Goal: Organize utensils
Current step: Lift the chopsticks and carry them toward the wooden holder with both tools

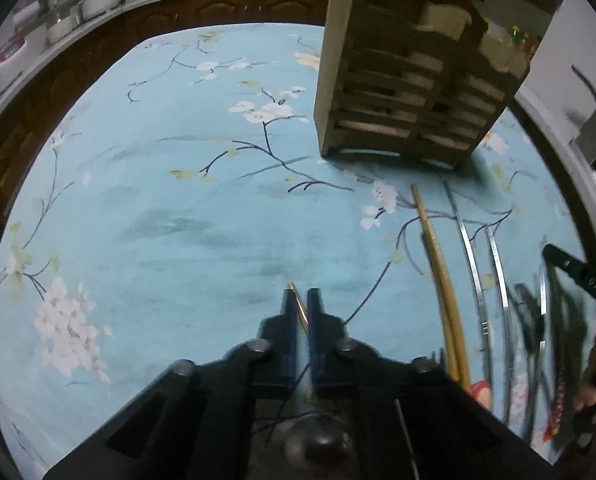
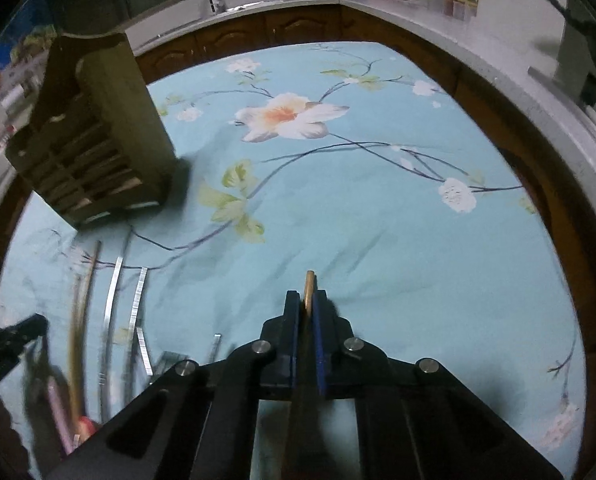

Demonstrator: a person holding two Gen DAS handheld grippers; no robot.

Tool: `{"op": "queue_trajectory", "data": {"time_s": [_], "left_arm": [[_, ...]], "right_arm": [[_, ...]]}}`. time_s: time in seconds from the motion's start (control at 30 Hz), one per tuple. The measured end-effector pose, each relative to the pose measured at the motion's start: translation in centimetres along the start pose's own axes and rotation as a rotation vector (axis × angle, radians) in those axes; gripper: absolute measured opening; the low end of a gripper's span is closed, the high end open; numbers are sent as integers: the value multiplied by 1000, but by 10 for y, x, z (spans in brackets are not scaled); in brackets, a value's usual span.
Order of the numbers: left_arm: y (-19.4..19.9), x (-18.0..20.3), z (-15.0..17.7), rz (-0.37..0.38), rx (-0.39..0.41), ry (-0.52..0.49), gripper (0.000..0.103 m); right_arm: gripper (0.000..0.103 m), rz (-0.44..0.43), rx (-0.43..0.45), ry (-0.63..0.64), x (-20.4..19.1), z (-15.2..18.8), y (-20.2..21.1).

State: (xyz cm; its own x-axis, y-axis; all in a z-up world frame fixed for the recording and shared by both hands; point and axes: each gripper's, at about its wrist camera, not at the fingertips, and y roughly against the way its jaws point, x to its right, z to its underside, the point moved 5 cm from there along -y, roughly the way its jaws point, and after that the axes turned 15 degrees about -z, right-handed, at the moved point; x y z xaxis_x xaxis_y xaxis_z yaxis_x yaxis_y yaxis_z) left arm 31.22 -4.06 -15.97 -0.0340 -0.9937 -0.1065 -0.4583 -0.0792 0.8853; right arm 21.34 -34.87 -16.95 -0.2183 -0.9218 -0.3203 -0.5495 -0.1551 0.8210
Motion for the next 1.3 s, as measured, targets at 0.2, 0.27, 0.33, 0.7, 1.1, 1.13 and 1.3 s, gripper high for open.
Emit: {"op": "queue_trajectory", "data": {"time_s": [0.2,0.27,0.33,0.7,1.1,1.13,1.3], "left_arm": [[11,-11,2,45,5,22,0],[16,-14,4,61,9,34,0],[22,-18,5,79,16,48,0],[22,-28,7,82,-60,79,16],[-11,10,-10,-58,-76,27,31],[-13,15,-11,-92,-60,4,20],[-16,24,-13,-102,-31,-28,4]], "right_arm": [[5,-43,35,0,-11,-4,14],[5,-46,48,5,-14,-5,19],[5,-62,56,2,-17,-4,22],[5,-105,73,36,-42,-2,34],[5,-159,46,41,-46,4,19],[5,-164,44,39,-45,4,18],[5,-194,30,45,-44,4,13]]}}
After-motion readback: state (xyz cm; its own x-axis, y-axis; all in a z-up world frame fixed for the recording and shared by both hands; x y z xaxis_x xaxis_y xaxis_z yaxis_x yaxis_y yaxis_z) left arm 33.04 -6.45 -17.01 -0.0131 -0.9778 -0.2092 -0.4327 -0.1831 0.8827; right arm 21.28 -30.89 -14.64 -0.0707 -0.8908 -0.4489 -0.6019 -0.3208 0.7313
